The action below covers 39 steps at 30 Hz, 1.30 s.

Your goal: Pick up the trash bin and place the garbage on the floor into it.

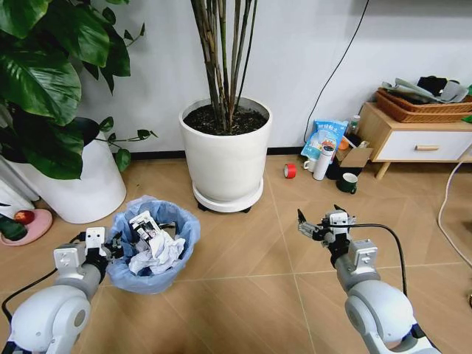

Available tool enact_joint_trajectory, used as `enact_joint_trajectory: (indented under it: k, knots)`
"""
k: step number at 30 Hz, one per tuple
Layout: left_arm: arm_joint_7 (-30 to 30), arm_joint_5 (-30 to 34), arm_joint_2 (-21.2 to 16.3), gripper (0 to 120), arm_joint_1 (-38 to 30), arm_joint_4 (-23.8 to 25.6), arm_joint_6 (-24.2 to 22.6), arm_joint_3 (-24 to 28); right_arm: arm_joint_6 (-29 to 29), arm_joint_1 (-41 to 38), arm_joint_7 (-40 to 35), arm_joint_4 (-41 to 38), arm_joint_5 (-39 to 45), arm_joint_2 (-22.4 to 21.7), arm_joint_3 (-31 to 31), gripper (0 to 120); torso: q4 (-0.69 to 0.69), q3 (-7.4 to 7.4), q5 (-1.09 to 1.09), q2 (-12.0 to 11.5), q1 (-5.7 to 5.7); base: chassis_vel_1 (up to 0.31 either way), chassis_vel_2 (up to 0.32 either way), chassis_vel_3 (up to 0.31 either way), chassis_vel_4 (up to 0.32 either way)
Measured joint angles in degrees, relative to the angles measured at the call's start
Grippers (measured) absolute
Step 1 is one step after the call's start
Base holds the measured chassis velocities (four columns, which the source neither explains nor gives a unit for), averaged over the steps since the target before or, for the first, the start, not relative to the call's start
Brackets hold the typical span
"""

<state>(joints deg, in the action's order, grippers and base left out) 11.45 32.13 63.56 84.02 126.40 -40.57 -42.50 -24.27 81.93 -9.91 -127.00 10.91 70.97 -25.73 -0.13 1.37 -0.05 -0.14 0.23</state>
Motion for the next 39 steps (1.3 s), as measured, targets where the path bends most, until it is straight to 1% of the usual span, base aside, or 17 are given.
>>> enact_joint_trajectory:
  k: [14,25,39]
  knots:
    - [-0.1,0.5,-0.4,0,-0.9,-0.7,0.0,0.2,0.5,0.5,0.2,0.3,-1.4,0.8,1.1,100,0.0,0.0,0.0,0.0,0.0,0.1,0.101,-0.105,-0.096]
    - [-0.1,0.3,0.2,0,-1.0,-0.8,0.0,0.3,0.6,0.2,0.2,0.6,-1.5,-0.2,1.6,100,0.0,0.0,-0.01,0.0,0.0,0.129,0.124,-0.126,-0.13]
    - [-0.1,0.2,0.3,0,0.1,0.8,0.1,-0.3,0.6,1.2,0.3,-0.1,-2.0,-0.2,2.7,100,-0.01,0.0,0.0,0.0,0.0,0.135,0.125,-0.122,-0.129]
